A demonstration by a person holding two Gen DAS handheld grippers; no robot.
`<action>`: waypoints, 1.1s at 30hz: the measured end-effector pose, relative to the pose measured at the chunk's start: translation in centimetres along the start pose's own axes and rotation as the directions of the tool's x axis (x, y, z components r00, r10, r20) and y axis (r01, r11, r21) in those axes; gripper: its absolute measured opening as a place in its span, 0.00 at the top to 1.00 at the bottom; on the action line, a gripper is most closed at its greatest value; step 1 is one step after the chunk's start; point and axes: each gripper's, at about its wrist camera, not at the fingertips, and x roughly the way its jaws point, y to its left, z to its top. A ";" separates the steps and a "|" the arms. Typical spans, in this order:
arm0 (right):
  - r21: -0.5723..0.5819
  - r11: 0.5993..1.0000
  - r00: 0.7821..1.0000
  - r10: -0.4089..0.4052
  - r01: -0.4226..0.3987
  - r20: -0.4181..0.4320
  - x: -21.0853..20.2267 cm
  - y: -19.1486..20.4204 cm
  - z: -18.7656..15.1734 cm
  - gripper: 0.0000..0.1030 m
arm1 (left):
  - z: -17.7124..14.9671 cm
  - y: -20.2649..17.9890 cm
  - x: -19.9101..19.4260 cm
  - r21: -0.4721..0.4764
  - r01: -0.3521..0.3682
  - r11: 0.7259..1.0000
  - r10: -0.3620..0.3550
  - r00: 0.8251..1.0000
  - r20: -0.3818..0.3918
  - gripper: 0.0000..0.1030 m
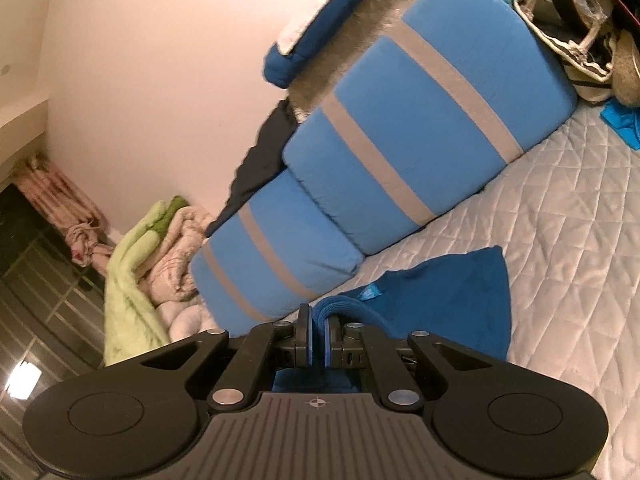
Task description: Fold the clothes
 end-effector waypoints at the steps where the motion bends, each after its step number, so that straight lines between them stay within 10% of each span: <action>1: 0.006 1.000 1.000 -0.008 0.008 0.001 0.5 -0.4 0.2 0.93 | 0.2 0.2 0.5 0.002 -0.009 1.000 0.009 1.000 -0.005 0.95; 33: 0.073 0.972 0.973 -0.217 0.222 -0.079 17.6 -10.3 4.4 0.93 | 5.3 8.4 18.5 -0.018 -0.231 0.973 0.224 0.959 -0.173 0.94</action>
